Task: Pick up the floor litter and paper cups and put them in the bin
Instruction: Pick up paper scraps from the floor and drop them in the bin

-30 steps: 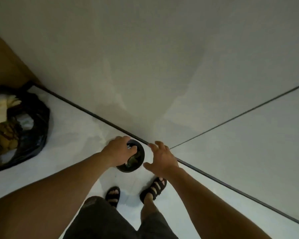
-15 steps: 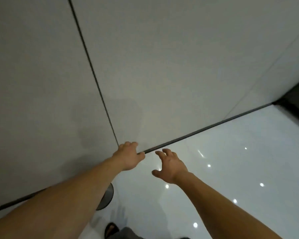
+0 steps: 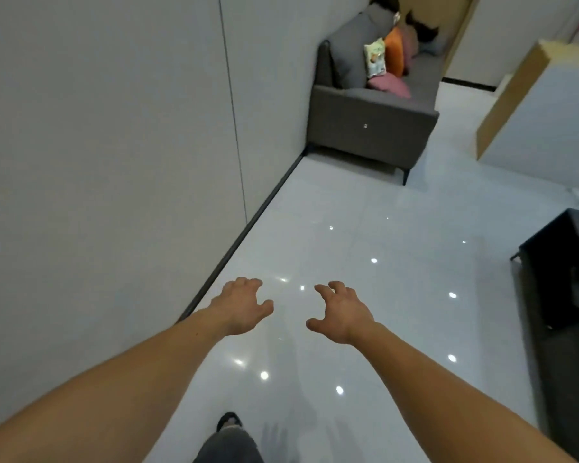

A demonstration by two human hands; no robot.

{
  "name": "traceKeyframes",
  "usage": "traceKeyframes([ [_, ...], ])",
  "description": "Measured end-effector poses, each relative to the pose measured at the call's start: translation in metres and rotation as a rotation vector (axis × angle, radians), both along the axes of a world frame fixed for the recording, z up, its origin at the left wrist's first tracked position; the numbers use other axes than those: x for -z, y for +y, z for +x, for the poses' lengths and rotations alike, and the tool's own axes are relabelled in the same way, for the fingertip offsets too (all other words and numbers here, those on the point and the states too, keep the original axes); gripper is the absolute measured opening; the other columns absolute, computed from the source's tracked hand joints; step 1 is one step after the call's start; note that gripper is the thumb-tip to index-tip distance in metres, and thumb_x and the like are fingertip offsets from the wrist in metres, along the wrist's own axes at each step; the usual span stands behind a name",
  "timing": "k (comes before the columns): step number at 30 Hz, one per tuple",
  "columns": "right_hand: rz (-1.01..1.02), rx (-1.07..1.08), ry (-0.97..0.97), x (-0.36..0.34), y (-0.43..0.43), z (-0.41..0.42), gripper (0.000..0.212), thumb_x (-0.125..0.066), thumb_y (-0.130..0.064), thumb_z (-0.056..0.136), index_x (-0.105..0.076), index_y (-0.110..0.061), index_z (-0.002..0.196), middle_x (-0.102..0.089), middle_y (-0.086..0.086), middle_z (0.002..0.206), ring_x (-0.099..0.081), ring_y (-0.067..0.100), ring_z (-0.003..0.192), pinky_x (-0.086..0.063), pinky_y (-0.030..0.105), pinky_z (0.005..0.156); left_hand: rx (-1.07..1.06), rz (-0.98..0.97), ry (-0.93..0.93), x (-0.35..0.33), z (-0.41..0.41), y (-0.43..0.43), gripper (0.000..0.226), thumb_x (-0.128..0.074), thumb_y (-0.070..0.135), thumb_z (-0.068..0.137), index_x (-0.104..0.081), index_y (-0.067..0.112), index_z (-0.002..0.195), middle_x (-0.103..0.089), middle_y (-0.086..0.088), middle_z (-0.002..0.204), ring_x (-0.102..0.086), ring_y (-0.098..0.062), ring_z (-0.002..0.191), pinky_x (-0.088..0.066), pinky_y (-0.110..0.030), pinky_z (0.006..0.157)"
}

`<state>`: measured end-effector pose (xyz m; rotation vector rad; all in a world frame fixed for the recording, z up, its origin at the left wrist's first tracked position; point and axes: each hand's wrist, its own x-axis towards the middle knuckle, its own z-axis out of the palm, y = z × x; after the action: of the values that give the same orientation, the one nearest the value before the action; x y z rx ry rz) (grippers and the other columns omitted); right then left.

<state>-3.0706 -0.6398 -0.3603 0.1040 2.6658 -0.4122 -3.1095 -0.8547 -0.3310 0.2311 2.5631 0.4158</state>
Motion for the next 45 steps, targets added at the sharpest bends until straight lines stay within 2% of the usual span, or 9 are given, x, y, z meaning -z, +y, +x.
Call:
traceKeyframes([
  [6,0.013,0.179,0.017,0.002,0.097,-0.061,0.082,-0.060,-0.055,0.086,-0.020,-0.028,0.153,-0.016,0.003,0.159,-0.021,0.025,0.143,-0.036,0.042,0.109,0.192,-0.032,-0.019,0.011,-0.101,0.097,0.068,-0.041,0.052,0.093,-0.023,0.019,0.150,-0.027,-0.007,0.153,-0.023,-0.028,0.140,-0.029,-0.045,0.112],
  [14,0.040,0.488,0.051,-0.016,0.230,-0.144,0.076,-0.058,-0.051,0.089,-0.022,-0.028,0.152,-0.017,0.000,0.159,-0.022,0.022,0.143,-0.036,0.039,0.108,0.430,0.071,0.033,-0.006,-0.248,0.252,0.067,-0.044,0.051,0.093,-0.026,0.018,0.149,-0.027,-0.006,0.153,-0.022,-0.027,0.141,-0.029,-0.044,0.112],
  [21,-0.009,0.676,0.003,-0.004,0.325,-0.184,0.078,-0.059,-0.050,0.089,-0.022,-0.027,0.153,-0.016,0.001,0.159,-0.022,0.023,0.143,-0.033,0.038,0.110,0.591,0.005,-0.010,-0.003,-0.327,0.375,0.068,-0.043,0.052,0.092,-0.025,0.020,0.149,-0.025,-0.005,0.154,-0.020,-0.027,0.141,-0.029,-0.045,0.112],
  [27,-0.027,0.730,0.000,0.012,0.436,-0.248,0.079,-0.059,-0.050,0.089,-0.021,-0.026,0.153,-0.015,0.002,0.159,-0.021,0.023,0.143,-0.033,0.038,0.111,0.660,0.004,0.025,0.001,-0.397,0.506,0.067,-0.044,0.051,0.092,-0.025,0.021,0.149,-0.026,-0.004,0.154,-0.021,-0.027,0.141,-0.029,-0.044,0.112],
  [35,-0.009,0.711,0.072,-0.013,0.588,-0.348,0.076,-0.059,-0.048,0.090,-0.022,-0.026,0.152,-0.017,0.002,0.158,-0.021,0.023,0.143,-0.035,0.039,0.109,0.652,0.052,0.061,-0.017,-0.486,0.655,0.066,-0.044,0.051,0.093,-0.026,0.021,0.149,-0.026,-0.004,0.153,-0.023,-0.027,0.140,-0.031,-0.043,0.110],
  [45,0.019,0.739,0.014,-0.002,0.752,-0.473,0.080,-0.059,-0.052,0.088,-0.020,-0.026,0.153,-0.016,0.003,0.159,-0.020,0.025,0.143,-0.032,0.040,0.112,0.732,0.020,0.044,0.006,-0.620,0.834,0.067,-0.044,0.051,0.092,-0.026,0.020,0.149,-0.026,-0.005,0.154,-0.024,-0.028,0.140,-0.031,-0.046,0.110],
])
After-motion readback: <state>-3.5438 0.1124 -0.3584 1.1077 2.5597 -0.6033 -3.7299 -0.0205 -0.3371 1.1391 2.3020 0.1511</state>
